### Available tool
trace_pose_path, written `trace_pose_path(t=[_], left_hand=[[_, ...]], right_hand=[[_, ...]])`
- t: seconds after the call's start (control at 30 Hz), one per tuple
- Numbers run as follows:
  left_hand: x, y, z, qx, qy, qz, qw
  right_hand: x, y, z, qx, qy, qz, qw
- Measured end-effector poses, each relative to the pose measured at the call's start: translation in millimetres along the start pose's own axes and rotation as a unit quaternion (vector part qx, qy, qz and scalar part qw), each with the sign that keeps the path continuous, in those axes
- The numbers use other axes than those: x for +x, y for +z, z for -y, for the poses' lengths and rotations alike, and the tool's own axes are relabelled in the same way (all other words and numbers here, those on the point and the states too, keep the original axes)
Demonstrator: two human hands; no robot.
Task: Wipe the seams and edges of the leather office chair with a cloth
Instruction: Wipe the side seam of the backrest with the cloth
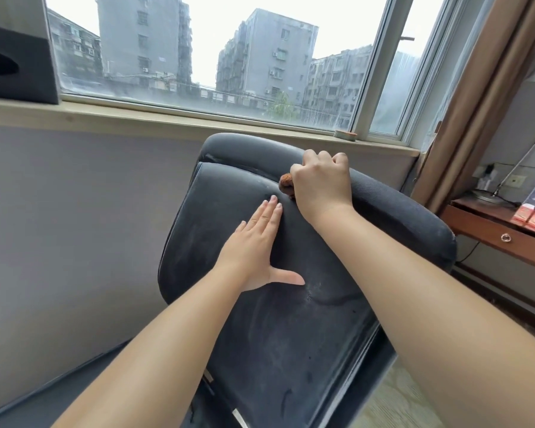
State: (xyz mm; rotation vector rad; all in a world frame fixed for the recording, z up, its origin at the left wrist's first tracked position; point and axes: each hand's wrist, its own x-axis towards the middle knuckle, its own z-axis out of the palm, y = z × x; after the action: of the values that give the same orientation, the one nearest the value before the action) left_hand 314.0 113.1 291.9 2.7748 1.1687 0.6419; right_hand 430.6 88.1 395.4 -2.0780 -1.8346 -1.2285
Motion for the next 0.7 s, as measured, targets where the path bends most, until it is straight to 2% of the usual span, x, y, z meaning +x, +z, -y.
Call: trace_pose_path(t=[0.3, 0.7], left_hand=[[-12.5, -26.4, -27.9, 0.038, -0.038, 0.066, 0.996], [-45.5, -31.9, -75.6, -0.002, 0.015, 0.044, 0.999]], right_hand=[[-61.9, -38.8, -34.0, -0.002, 0.040, 0.051, 0.998], [-121.4, -54.9, -55.2, -0.035, 0.079, 0.033, 0.996]])
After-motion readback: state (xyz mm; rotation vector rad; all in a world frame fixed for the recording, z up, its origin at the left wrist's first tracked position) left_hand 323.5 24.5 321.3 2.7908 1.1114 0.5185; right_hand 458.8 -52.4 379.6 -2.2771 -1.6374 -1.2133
